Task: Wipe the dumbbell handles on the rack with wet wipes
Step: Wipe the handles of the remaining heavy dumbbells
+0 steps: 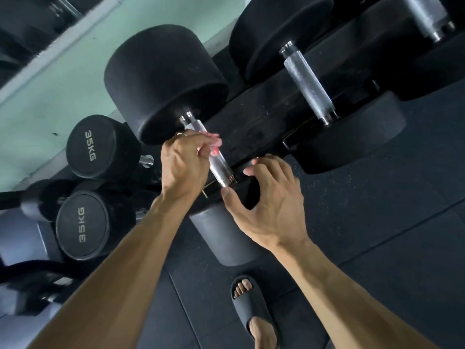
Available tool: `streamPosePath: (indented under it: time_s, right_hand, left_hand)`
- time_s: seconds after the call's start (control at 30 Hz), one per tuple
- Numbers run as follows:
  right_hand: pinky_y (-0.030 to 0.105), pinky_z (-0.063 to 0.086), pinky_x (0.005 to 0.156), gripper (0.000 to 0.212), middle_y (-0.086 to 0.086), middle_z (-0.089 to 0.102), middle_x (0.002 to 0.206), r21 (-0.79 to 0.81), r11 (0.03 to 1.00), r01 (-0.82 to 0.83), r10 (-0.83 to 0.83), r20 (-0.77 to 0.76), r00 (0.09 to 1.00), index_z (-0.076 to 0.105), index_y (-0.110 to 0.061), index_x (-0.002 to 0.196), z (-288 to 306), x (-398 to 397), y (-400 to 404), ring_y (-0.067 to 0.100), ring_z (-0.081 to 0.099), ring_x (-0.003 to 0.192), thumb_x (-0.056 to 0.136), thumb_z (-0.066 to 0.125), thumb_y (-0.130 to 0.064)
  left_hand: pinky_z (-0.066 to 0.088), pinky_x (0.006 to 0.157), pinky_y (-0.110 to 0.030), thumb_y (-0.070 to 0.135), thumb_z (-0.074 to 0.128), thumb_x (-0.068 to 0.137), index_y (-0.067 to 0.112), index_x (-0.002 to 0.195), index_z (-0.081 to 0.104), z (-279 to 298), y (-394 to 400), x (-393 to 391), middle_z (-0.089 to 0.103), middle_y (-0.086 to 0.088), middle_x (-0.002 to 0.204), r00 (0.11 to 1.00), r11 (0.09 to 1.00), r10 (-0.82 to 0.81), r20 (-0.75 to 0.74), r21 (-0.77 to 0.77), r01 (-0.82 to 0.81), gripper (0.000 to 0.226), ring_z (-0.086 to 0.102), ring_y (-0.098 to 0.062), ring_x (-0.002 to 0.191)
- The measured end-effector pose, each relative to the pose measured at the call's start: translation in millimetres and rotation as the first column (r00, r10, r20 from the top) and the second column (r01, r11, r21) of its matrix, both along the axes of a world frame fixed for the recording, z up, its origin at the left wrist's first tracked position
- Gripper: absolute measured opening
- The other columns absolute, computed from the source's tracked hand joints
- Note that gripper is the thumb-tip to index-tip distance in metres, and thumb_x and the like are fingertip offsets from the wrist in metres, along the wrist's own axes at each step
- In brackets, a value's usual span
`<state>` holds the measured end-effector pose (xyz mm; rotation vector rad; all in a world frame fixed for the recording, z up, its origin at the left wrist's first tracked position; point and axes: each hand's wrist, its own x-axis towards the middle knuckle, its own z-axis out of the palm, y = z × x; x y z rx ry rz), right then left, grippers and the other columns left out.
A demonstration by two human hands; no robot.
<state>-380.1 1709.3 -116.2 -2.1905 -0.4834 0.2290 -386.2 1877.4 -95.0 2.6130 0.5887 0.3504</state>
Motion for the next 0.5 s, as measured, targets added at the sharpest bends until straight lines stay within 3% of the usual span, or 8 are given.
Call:
streamPosePath:
  time_s: [0.1,0.17,0.23,0.3,0.4,0.5]
  right_hand:
    - [0.046,0.047,0.097,0.054,0.001,0.065,0.119,0.007,1.0,0.009,-0.009,0.023,1.0,0.067,-0.014,0.101,-2,0,1,0.024,0.051,0.127,0.078,0.055,-0.061]
    - [0.047,0.047,0.097,0.053,0.001,0.066,0.119,0.013,1.0,0.015,-0.016,0.018,1.0,0.067,-0.014,0.101,-3,0,2,0.024,0.051,0.127,0.077,0.055,-0.061]
    - [0.047,0.047,0.097,0.052,0.001,0.066,0.118,0.02,1.0,0.019,-0.019,0.013,1.0,0.067,-0.015,0.099,-2,0,2,0.024,0.052,0.126,0.077,0.055,-0.06]
    - [0.048,0.048,0.096,0.051,0.001,0.066,0.117,0.029,0.999,0.024,-0.025,0.023,0.999,0.067,-0.015,0.098,-1,0,1,0.025,0.052,0.126,0.077,0.055,-0.06]
    - [0.047,0.048,0.092,0.051,0.001,0.066,0.115,0.032,0.999,0.039,-0.04,0.037,0.999,0.066,-0.014,0.097,-2,-1,2,0.024,0.053,0.124,0.076,0.056,-0.059]
    - [0.044,0.047,0.092,0.051,0.0,0.066,0.116,0.029,0.999,0.046,-0.047,0.029,0.998,0.067,-0.014,0.097,-2,-2,2,0.022,0.053,0.123,0.076,0.056,-0.059]
  left_hand:
    - [0.036,0.084,0.004,-0.004,0.065,0.088,0.008,0.094,0.079,4,9,13,0.075,0.0,0.093,0.998,0.997,0.057,0.007,0.045,-0.058,0.019,0.065,-0.003,0.084]
    - [0.051,0.081,-0.011,-0.003,0.067,0.087,0.007,0.093,0.078,1,4,15,0.075,-0.002,0.091,0.997,0.999,-0.01,-0.078,0.035,0.012,0.017,0.069,-0.012,0.079]
    - [0.057,0.08,-0.032,0.003,0.071,0.087,0.012,0.092,0.079,1,-9,11,0.074,-0.001,0.094,0.95,0.99,-0.139,-0.278,-0.026,0.137,0.013,0.07,-0.016,0.082]
    - [0.057,0.082,-0.034,0.008,0.072,0.088,0.018,0.092,0.079,6,-13,10,0.074,0.002,0.093,0.886,0.98,-0.2,-0.418,-0.103,0.172,0.012,0.069,-0.013,0.084]
    - [0.058,0.079,-0.026,0.008,0.071,0.09,0.018,0.091,0.079,17,11,22,0.075,0.006,0.086,0.932,0.992,-0.116,-0.344,-0.077,0.095,0.013,0.066,0.0,0.073]
    - [0.058,0.081,-0.026,0.007,0.07,0.089,0.013,0.094,0.079,21,19,15,0.076,0.002,0.096,0.957,0.99,-0.132,-0.26,-0.085,0.114,0.012,0.068,-0.003,0.08]
